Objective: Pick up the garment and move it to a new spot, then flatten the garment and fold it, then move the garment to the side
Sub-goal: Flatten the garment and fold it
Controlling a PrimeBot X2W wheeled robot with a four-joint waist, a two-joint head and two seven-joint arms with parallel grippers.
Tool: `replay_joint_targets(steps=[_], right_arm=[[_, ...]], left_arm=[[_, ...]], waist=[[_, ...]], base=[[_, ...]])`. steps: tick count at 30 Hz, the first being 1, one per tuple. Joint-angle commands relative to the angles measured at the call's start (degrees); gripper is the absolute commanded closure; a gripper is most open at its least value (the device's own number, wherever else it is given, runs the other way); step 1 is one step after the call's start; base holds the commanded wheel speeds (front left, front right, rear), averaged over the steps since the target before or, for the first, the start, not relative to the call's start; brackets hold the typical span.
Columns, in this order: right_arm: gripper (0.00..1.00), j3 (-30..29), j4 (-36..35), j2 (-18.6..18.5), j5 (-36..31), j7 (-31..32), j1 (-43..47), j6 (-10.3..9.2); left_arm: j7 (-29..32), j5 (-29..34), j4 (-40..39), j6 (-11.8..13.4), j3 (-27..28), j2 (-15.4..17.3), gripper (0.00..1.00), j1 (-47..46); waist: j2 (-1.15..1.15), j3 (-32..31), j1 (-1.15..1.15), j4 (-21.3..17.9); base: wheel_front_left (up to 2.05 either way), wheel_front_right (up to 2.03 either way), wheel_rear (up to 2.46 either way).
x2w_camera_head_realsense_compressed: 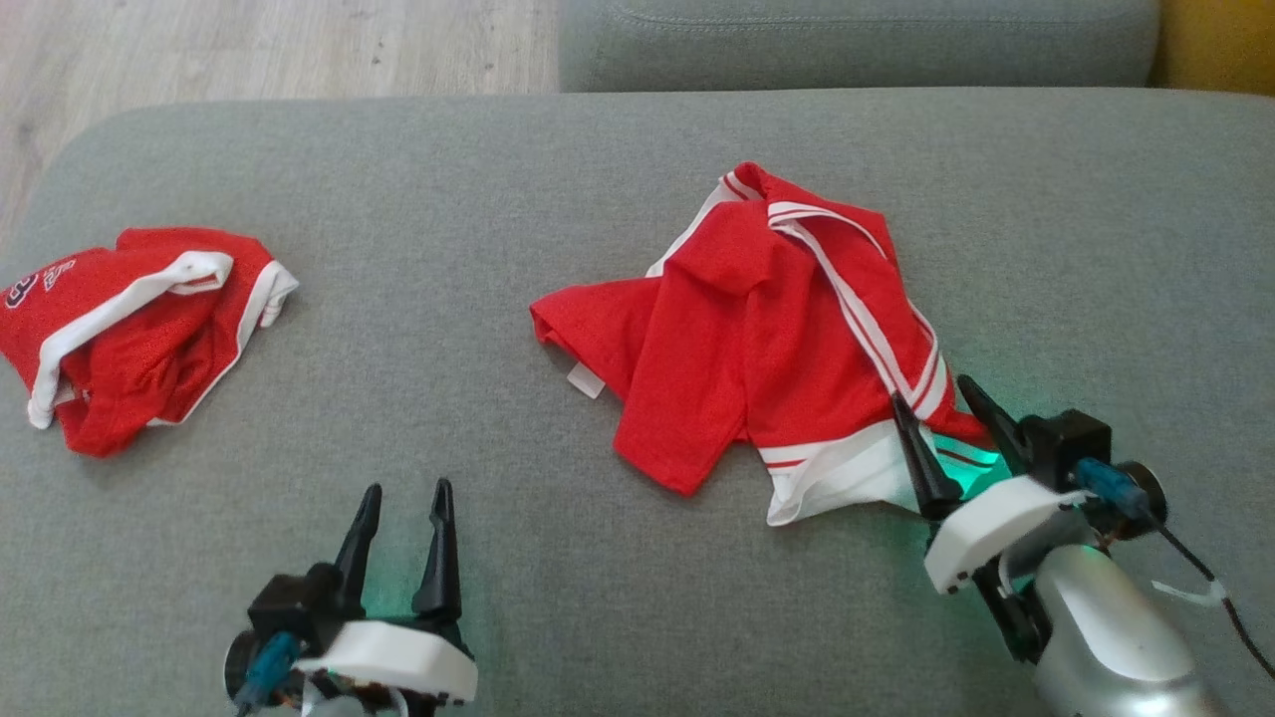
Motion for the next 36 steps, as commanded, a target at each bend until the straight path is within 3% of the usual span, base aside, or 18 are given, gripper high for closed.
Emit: replay_joint_targets(steps=[1,8,19,21,22,32,36], right_arm=[[0.00,1.41,-2.00,0.32,-0.30,-0.70,-2.10,-0.04],[0.00,2.44,-2.51,-0.38,-2.01,-0.70,-1.90,-0.04],[0.00,-4.56,-0.06,1.15,-7.78,-0.70,-2.60,-0.04],[0.85,-5.83,-0.94,1.46,-7.69,-0.70,-2.95,-0.04],[1.00,-6.49,-1.42,1.44,-7.67,-0.70,-3.14,-0.04],[1.00,-10.11,-11.21,-2.58,-7.23,-0.70,-7.72,-0.04],[1.00,-9.61,-10.09,-4.62,-6.62,-0.70,-7.96,-0.04]], left_arm=[[-0.31,-0.63,-2.04,0.30,1.35,0.32,0.00,-2.63],[-0.31,-0.90,-2.34,0.63,1.17,0.32,0.00,-2.81],[-0.31,-1.44,-2.29,0.77,1.02,0.32,0.00,-3.14],[-0.31,-1.61,-2.40,0.77,1.02,0.32,0.00,-3.21],[-0.31,-1.70,-2.46,0.76,1.02,0.32,0.00,-3.28],[-0.31,-2.13,-2.12,0.53,0.89,0.32,0.00,-3.30],[-0.31,-2.34,-2.17,0.60,0.72,0.32,0.00,-2.76]], waist=[[0.00,0.28,-0.01,0.22],[0.00,0.66,-0.01,0.41],[0.00,1.34,-0.01,0.52],[0.00,1.50,-0.01,0.54],[0.00,1.57,-0.01,0.56],[0.00,0.58,-0.01,1.11],[0.00,0.02,-0.01,1.46]], base=[[0.00,0.00,0.00],[0.00,0.00,0.00],[0.00,0.00,0.00],[0.00,0.00,0.00],[0.00,0.00,0.00],[0.00,0.00,0.00],[0.00,0.00,0.00]])
